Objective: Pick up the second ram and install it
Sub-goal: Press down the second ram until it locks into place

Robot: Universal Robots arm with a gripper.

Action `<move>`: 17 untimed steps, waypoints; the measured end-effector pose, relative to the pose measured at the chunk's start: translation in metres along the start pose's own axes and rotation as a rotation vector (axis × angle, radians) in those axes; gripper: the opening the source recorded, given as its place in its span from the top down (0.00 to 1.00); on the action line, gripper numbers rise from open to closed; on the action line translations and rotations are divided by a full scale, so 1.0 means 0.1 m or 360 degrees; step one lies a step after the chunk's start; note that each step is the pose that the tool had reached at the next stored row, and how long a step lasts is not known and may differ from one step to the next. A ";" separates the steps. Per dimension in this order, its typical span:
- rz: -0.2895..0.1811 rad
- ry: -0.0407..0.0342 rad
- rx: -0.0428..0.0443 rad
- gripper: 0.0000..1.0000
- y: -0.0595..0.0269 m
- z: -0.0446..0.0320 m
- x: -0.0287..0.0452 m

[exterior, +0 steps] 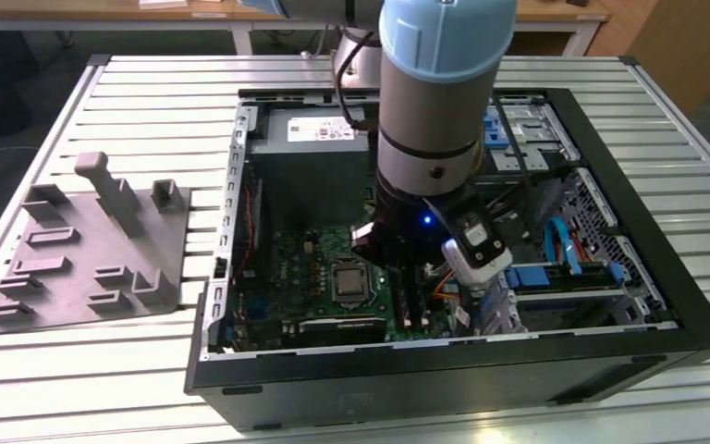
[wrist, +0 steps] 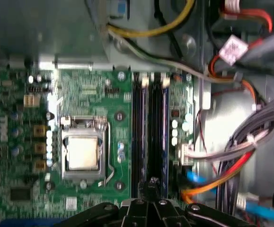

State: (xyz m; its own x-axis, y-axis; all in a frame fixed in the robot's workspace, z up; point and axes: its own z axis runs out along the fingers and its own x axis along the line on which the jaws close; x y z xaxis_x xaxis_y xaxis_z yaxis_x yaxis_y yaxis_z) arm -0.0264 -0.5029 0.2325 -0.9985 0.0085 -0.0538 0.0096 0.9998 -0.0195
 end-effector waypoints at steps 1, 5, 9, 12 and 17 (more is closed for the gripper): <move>0.0000 0.0000 0.0000 0.90 0.045 0.000 0.000; 0.0000 0.0000 0.0000 0.90 0.208 -0.005 0.002; 0.0000 0.0000 0.0000 0.90 0.211 -0.064 -0.002; 0.0000 0.0000 0.0000 0.90 0.209 -0.194 -0.008; 0.0000 0.0000 0.0000 0.90 0.205 -0.408 -0.020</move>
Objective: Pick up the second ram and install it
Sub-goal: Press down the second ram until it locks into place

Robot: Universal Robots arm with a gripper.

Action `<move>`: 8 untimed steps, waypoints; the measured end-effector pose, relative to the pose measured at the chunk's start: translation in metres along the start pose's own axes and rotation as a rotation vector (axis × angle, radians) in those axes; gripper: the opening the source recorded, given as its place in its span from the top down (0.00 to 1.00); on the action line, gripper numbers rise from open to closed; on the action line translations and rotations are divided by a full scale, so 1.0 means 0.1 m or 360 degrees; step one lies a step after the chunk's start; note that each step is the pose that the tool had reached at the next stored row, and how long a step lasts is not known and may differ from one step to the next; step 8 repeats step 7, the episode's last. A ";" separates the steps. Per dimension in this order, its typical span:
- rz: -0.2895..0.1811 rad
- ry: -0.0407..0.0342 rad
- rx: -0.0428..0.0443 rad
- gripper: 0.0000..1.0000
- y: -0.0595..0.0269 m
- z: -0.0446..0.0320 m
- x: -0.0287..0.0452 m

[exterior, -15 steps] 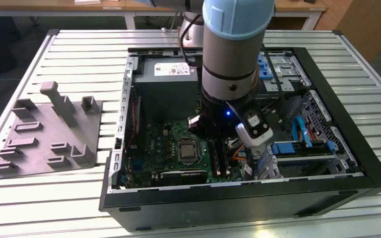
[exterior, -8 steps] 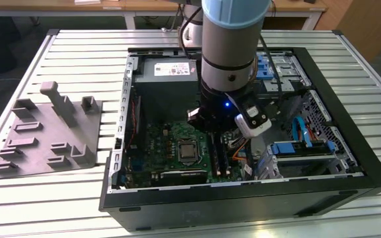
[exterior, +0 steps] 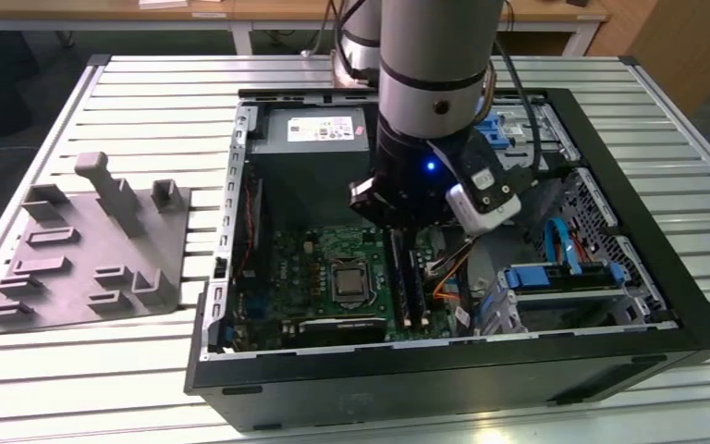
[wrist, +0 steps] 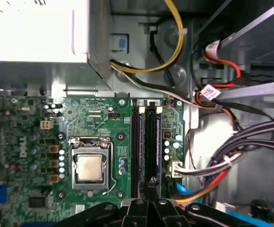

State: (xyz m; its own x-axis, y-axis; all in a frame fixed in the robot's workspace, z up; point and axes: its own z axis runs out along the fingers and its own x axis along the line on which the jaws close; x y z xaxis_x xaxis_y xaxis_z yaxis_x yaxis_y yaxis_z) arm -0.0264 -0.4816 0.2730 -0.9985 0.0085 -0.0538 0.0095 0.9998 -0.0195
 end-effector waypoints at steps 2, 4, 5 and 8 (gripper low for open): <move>0.0000 0.0000 0.0000 0.90 0.000 -0.018 -0.001; 0.0000 0.0000 0.0000 0.90 0.000 -0.018 -0.001; 0.0000 0.0000 0.0000 0.90 0.000 -0.018 -0.001; 0.0000 0.0000 0.0000 0.90 0.000 -0.019 -0.001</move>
